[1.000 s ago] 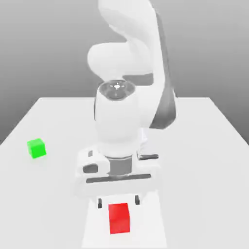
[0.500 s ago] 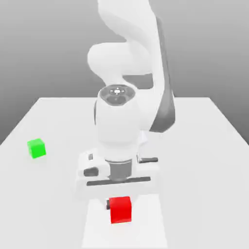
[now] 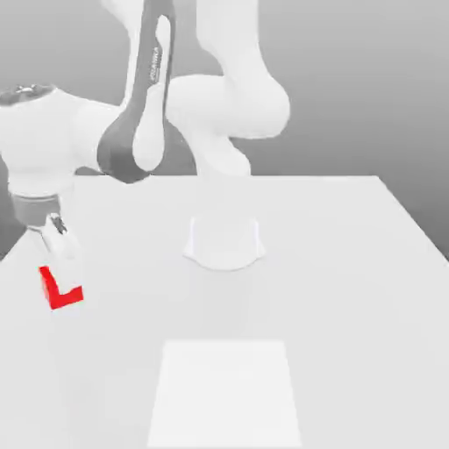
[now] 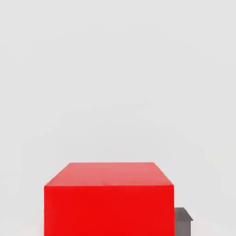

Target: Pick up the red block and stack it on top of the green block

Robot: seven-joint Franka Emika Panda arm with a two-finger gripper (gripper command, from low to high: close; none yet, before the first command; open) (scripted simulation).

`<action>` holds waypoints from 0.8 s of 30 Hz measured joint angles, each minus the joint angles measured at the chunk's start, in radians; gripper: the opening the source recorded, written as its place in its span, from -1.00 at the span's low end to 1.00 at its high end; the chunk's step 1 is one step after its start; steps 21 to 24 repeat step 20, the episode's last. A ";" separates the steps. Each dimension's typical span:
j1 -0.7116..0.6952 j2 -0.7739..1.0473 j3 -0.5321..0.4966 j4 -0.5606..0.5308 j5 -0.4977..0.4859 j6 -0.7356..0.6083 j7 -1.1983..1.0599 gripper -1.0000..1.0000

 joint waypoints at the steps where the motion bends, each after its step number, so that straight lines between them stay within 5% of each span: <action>1: -0.031 -0.015 -0.018 -0.011 -0.012 -0.003 0.043 -1.00; 10: -0.340 -0.118 -0.142 -0.103 -0.084 -0.010 0.386 -1.00; 17: -0.285 0.103 -0.155 -0.104 0.168 0.197 0.228 -1.00; 18: -0.286 0.138 -0.137 -0.103 0.230 0.226 0.185 1.00; 24: -0.284 0.138 -0.137 -0.103 0.230 0.226 0.185 1.00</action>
